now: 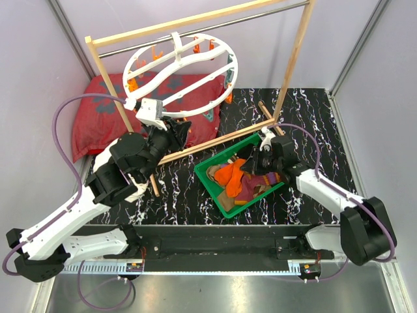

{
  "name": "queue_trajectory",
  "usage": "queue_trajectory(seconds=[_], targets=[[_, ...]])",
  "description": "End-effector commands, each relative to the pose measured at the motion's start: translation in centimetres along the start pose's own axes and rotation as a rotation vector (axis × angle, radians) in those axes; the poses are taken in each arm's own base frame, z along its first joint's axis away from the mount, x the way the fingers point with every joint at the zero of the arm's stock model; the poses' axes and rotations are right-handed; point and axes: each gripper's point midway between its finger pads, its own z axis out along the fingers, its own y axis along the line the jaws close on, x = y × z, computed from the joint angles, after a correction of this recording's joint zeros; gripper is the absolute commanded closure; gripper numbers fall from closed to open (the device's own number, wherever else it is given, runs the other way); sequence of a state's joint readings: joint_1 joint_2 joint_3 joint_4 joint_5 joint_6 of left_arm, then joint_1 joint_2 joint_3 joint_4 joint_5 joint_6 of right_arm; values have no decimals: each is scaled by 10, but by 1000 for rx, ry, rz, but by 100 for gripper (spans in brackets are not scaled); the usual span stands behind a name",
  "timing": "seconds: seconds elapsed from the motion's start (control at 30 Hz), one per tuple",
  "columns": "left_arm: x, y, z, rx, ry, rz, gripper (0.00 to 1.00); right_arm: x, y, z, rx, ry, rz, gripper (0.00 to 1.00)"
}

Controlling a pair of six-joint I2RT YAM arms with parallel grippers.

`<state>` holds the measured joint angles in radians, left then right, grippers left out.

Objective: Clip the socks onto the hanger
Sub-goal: Pick up the sock from the bin, then clamp the sock onto the hanger.

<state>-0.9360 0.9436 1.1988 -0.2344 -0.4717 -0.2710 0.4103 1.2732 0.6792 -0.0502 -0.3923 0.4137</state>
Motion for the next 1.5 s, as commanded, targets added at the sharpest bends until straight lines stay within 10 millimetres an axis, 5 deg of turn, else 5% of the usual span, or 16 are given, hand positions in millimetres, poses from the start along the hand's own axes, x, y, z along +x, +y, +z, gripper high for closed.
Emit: queue_trajectory(seconds=[0.0,0.57,1.0,1.47], targets=[[-23,-12,-1,46,-42,-35,100,-18,39,-21,-129,-65,-153,97],[-20,-21,0,87,-23,-57,100,-61,156,-78,-225,-257,-783,100],[-16,-26,1,104,-8,-80,100,-97,206,-85,-219,-378,-1004,99],[-11,-30,6,109,14,-98,100,-104,231,-89,-249,-424,-1074,99]])
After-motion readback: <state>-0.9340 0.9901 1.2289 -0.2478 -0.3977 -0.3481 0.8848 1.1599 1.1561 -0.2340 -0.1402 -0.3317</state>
